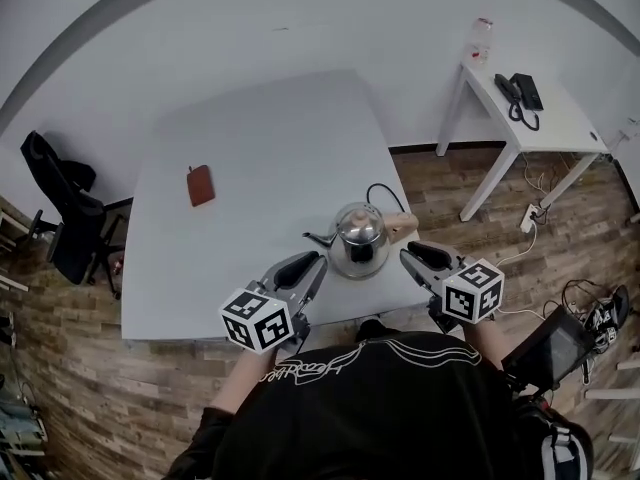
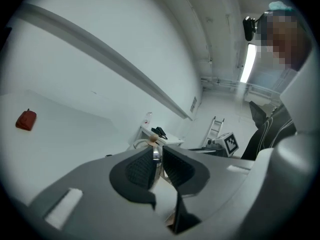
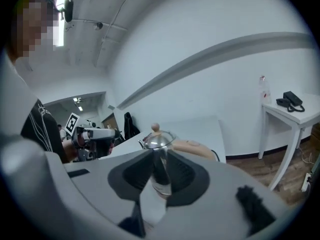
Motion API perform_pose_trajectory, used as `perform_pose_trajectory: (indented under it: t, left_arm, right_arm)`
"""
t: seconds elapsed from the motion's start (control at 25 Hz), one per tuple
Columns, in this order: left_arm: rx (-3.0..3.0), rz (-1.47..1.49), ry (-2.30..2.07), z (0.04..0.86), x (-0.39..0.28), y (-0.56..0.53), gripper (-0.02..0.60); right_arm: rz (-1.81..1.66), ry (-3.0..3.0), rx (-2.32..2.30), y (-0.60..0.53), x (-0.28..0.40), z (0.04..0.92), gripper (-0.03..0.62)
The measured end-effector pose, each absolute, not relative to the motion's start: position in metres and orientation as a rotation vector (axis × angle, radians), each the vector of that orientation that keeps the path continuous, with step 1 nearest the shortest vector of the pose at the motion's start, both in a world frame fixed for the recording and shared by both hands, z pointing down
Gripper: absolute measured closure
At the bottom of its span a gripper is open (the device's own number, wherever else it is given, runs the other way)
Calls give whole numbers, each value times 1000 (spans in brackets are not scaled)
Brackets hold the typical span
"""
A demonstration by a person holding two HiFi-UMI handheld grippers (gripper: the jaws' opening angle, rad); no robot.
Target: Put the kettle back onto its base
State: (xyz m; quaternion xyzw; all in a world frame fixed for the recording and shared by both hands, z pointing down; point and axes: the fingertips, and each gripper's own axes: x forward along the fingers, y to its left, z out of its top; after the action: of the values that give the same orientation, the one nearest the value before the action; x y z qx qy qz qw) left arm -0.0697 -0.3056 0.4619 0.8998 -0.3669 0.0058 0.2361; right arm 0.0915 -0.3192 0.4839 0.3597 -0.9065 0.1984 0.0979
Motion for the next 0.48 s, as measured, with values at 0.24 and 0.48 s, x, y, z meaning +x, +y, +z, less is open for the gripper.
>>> perform_pose_trajectory:
  t: [0.24,0.48]
  left_arm:
    - [2640,164,-860,453,-28,-279,575]
    - [2632,153,-775,455,-16,-270,575]
  right_arm:
    - [578,-2818,879,-279,65,450,588]
    - [549,-2823,794,-270,47,459,589]
